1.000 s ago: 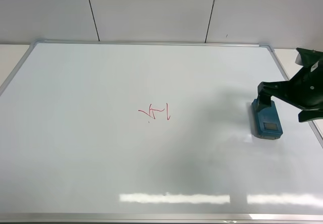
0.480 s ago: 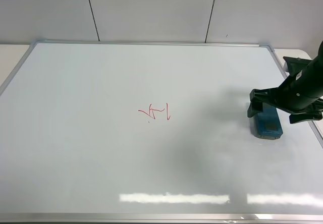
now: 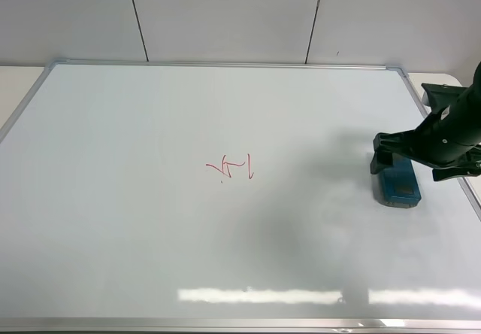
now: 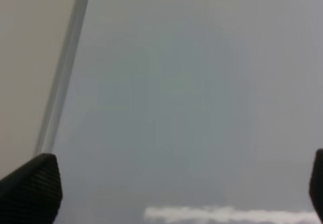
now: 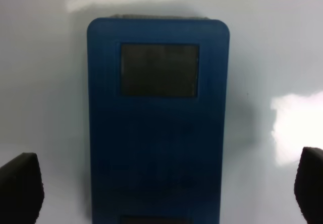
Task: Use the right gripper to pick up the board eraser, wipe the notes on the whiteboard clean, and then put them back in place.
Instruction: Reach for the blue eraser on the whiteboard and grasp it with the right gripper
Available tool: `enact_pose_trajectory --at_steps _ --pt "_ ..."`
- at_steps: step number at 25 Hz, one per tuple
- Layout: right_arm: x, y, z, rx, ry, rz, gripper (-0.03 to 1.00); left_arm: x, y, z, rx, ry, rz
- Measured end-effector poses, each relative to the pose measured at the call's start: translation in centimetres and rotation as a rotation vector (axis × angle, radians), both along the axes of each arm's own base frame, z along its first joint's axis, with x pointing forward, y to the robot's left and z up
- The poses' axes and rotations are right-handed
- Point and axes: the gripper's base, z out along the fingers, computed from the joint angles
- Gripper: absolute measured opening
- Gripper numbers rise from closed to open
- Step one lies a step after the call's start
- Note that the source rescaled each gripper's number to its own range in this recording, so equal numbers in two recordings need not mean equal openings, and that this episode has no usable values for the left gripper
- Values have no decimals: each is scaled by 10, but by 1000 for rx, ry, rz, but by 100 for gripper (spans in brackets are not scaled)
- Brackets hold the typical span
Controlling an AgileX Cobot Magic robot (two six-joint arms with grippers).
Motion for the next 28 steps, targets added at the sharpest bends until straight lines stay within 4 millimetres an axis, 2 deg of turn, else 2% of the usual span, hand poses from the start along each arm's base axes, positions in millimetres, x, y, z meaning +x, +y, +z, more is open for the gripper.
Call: enact_pose_trajectory --at_steps 4,12,13,14,15,16,17,18,28 --pt "7 1 -12 0 37 -3 100 0 0 0 0 0 0" --pt "10 1 -12 1 25 -3 98 0 0 0 0 0 0" --pt "10 1 -12 1 25 -3 87 0 0 0 0 0 0" --pt "10 1 -12 1 25 -4 65 0 0 0 0 0 0" --pt "10 1 -12 3 26 -9 38 0 0 0 0 0 0" --pt "10 1 -12 5 26 -18 0 0 0 0 0 0 0" --pt "10 1 -12 7 26 -24 7 0 0 0 0 0 0" --pt "10 1 -12 7 26 -27 4 0 0 0 0 0 0" --pt "11 1 -11 3 32 -24 4 0 0 0 0 0 0"
